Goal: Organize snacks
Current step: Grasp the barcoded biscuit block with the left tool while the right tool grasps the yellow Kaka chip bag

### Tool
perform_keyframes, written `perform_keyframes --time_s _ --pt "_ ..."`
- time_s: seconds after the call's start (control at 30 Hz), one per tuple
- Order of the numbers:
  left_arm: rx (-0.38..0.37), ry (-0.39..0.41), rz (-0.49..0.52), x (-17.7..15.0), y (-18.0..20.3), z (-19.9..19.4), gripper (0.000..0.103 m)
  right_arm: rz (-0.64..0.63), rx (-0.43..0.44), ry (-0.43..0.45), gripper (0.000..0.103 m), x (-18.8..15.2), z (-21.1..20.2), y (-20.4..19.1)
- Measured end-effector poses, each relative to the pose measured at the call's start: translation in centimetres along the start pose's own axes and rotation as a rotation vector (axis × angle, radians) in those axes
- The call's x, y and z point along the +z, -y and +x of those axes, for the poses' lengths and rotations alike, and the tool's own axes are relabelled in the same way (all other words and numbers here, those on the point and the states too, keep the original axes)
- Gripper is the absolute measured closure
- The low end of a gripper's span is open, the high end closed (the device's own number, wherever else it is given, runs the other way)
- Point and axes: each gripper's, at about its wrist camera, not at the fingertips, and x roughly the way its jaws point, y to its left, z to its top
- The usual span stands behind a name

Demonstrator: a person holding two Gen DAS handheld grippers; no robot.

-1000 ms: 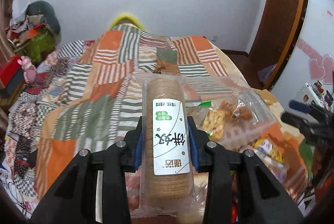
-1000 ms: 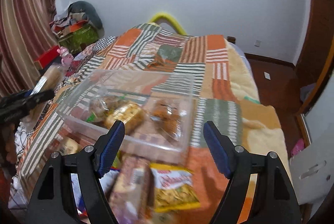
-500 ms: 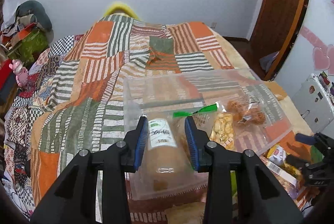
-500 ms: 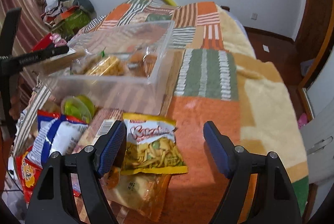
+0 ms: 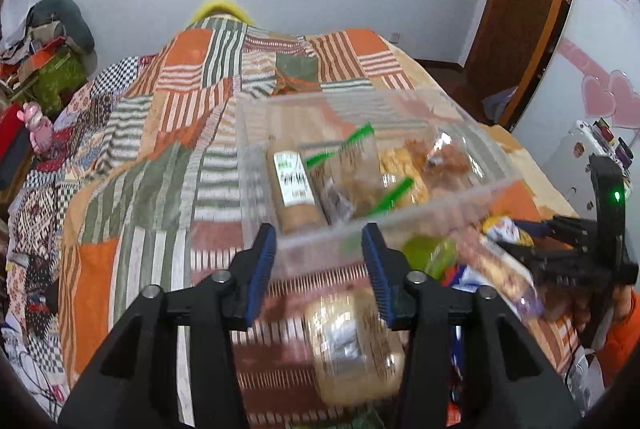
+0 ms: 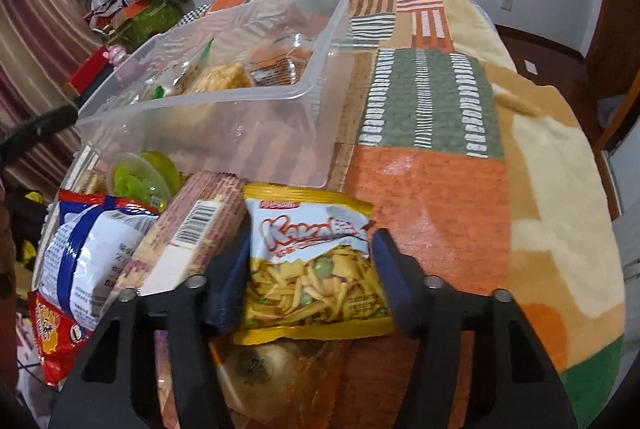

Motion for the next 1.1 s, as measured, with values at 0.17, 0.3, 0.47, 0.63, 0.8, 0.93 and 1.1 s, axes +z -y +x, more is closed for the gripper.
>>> perform_keyframes --time_s 0.17,0.3,0.47,0.63,0.8,0.93,1.1 --pt "-0.010 -0.039 -0.017 -2.5 0.1 -0.4 0.049 0.014 -0.028 0.023 0.057 -0.6 -0.7 -0.5" --pt "-0.029 -0.087 -0.026 -3.9 0.3 0.1 0.048 0.015 -0.055 0.057 0.057 -1.2 -1.9 -0.9" --pt "-0.049 -0.106 -0.048 -5.5 0.9 0.9 0.037 0.020 -0.067 0.096 0.057 -1.3 -3.7 -0.8" --pt "-0.056 -0.158 -0.068 -6.7 1.6 2.5 0.037 0.023 -0.063 0.135 0.057 -1.0 -5.2 -0.8" --pt "-0.050 -0.139 -0.103 -6.8 1.0 2.7 0.047 0.019 -0.052 0.157 0.057 -0.8 -5.8 -1.2" --pt "-0.044 -0.112 -0.087 -6.5 0.8 1.6 0.048 0.021 -0.036 0.184 0.057 -0.4 -6.3 -1.5" --pt "-0.035 -0.067 -0.086 -5.8 0.4 -0.6 0.048 0.006 -0.020 0.223 0.057 0.8 -6.8 -2.2"
